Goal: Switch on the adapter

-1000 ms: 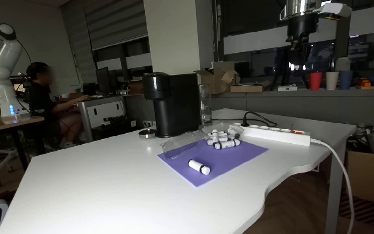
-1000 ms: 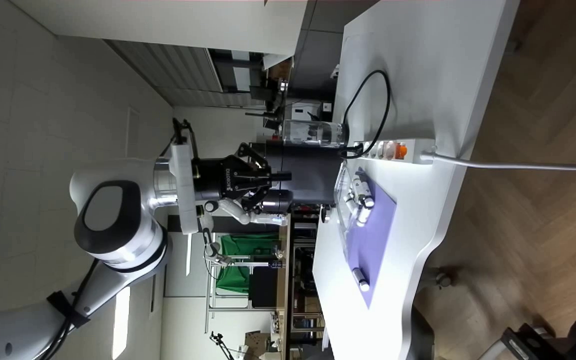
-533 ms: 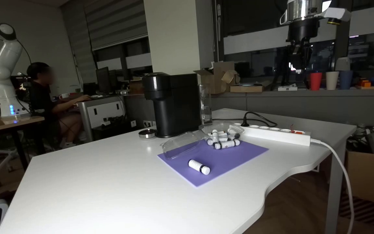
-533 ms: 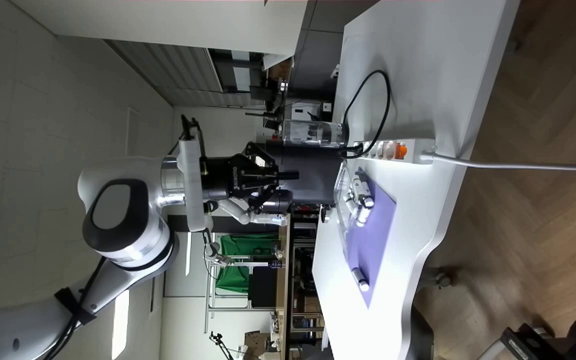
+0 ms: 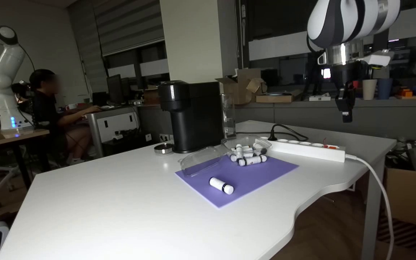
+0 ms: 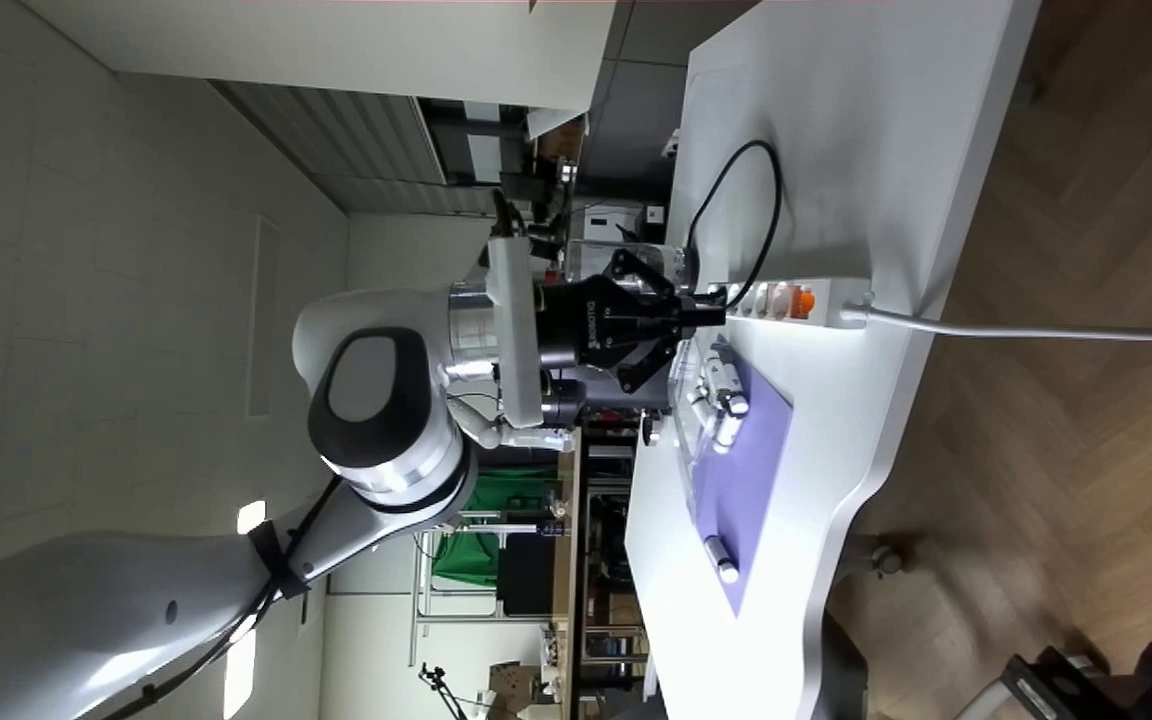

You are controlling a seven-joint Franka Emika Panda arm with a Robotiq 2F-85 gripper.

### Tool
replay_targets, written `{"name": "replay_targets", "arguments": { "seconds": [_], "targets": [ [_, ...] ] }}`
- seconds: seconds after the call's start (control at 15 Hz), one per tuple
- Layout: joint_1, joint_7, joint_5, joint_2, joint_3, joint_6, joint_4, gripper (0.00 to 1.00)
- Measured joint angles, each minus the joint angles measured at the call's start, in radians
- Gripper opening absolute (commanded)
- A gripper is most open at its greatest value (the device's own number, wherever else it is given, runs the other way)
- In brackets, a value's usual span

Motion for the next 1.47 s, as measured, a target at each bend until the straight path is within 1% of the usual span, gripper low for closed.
{"name": "replay_targets", "arguments": {
  "seconds": [0.2,0.4,0.6,0.8,1.07,1.47],
  "targets": [
    [-0.034,-0.008,0.002,0.077,0.029,0.038,0.034,0.0],
    [-0.074,-0.031,0.01,0.128,0.075,0.071,0.077,0.0],
    [-0.105,-0.04,0.029,0.166,0.112,0.07,0.124,0.0],
    [-0.124,-0.041,0.044,0.205,0.133,0.046,0.171,0.0],
    [-0.135,-0.041,0.053,0.257,0.147,-0.027,0.23,0.0],
    [-0.139,-0.041,0.061,0.317,0.158,-0.063,0.289,0.0]
  ]
}}
